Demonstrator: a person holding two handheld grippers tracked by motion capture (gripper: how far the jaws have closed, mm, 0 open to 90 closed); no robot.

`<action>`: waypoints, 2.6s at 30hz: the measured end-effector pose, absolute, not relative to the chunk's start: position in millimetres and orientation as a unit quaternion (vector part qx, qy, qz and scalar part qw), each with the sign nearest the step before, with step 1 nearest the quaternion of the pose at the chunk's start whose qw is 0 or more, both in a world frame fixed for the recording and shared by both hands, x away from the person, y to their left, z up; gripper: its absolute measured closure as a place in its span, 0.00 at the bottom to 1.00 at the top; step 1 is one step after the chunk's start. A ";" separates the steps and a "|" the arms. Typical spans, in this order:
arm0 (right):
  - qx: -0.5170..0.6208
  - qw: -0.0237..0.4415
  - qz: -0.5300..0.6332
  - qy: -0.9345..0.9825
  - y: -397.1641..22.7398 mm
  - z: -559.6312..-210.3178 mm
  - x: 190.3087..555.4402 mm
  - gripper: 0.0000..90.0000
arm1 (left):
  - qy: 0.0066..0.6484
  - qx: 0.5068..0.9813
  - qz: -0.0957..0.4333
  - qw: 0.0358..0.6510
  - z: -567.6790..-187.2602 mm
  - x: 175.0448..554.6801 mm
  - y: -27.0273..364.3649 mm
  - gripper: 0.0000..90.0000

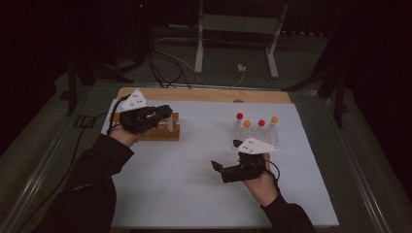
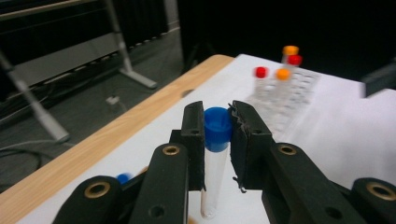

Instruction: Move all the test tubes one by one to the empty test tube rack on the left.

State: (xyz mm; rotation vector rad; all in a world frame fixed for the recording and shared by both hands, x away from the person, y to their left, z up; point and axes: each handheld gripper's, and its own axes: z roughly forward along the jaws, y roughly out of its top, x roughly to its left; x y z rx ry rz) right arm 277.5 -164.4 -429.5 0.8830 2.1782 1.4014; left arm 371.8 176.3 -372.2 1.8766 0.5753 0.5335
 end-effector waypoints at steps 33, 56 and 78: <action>0.317 0.194 0.503 0.781 -168.7 -433.9 280.3 0.00 | 0.380 0.725 0.275 0.505 -435.4 432.4 208.3 0.86; 0.313 0.192 0.507 0.780 -169.8 -431.3 279.4 0.00 | 0.388 0.744 0.257 0.480 -460.7 436.1 201.6 0.85; 0.334 0.231 0.515 0.755 -210.0 -396.0 292.9 0.00 | 0.341 0.760 0.191 0.519 -420.9 380.7 217.8 0.03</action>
